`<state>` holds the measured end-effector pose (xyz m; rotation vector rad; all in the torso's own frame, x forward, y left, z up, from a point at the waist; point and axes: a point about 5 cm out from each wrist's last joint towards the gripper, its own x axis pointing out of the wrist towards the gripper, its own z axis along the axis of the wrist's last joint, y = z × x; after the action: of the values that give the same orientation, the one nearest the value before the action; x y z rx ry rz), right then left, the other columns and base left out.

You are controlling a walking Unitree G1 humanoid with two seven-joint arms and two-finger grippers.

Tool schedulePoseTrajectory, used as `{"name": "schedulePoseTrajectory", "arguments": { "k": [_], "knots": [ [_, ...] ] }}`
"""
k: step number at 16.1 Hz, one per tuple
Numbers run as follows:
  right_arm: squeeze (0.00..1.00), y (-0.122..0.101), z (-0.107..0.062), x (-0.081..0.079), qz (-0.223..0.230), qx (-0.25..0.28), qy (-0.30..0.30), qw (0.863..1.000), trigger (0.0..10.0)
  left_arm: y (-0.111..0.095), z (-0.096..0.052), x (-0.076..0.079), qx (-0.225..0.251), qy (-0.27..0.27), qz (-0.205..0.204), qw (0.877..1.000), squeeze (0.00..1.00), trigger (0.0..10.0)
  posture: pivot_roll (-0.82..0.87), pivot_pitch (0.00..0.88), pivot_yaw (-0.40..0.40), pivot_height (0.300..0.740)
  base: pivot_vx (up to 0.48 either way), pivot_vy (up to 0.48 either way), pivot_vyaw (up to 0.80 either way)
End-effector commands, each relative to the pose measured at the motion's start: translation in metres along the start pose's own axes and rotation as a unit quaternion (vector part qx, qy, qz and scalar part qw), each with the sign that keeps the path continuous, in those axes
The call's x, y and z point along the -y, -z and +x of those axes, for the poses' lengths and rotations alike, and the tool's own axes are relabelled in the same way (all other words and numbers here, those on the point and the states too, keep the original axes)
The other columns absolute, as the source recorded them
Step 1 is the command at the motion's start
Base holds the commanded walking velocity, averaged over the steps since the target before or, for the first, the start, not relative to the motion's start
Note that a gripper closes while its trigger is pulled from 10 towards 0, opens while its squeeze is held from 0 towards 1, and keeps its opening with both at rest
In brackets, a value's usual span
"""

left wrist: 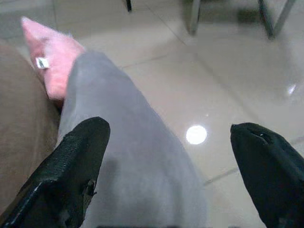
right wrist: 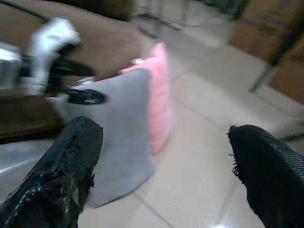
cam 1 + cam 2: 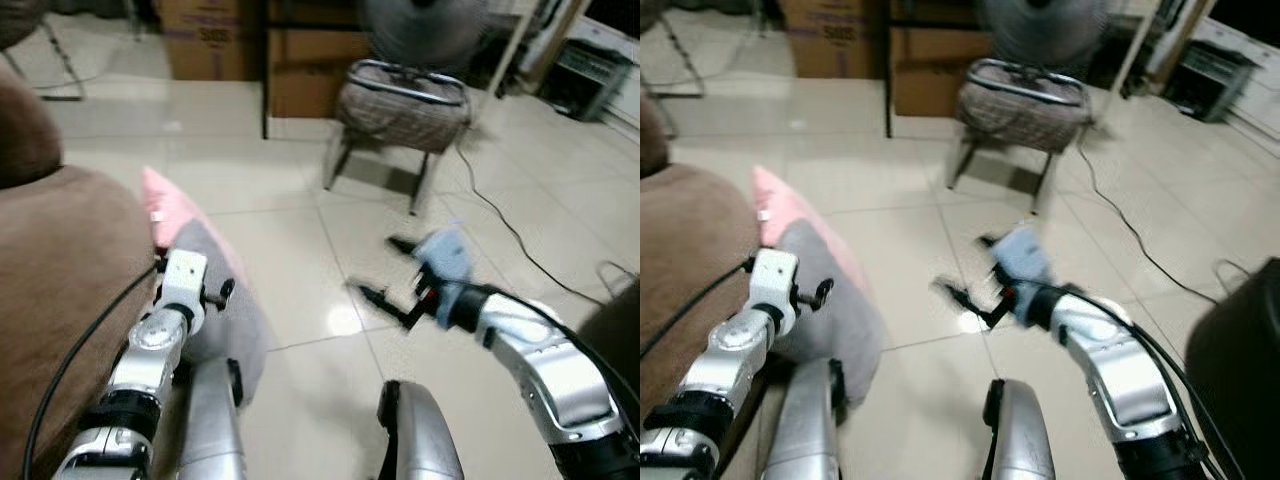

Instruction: Move the pillow to the sofa from floor

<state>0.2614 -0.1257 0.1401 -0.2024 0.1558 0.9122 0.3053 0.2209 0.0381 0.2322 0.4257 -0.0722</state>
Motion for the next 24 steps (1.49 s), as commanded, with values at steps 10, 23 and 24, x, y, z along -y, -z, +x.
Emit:
{"name": "schedulePoseTrajectory", "arguments": {
  "k": [10,23,24],
  "knots": [
    [0.0,-0.013,-0.029,-0.04,0.007,-0.047,-0.139,0.989,10.0,0.027,-0.002,-0.041,-0.082,-0.105,0.067,0.989,0.0,10.0,-0.06,0.137,-0.046,0.515,0.0,0.0,0.0],
    [0.0,-0.011,-0.047,-0.068,0.044,-0.069,-0.136,0.987,10.0,0.054,-0.011,-0.037,-0.147,-0.07,0.079,0.984,0.0,0.4,-0.08,0.18,-0.003,0.515,0.0,0.0,0.0],
    [0.0,-0.011,-0.047,-0.069,0.044,-0.07,-0.136,0.987,10.0,0.054,-0.011,-0.036,-0.147,-0.068,0.079,0.984,0.0,0.0,-0.08,0.174,0.0,0.515,0.0,0.0,0.0]
  ]
}}
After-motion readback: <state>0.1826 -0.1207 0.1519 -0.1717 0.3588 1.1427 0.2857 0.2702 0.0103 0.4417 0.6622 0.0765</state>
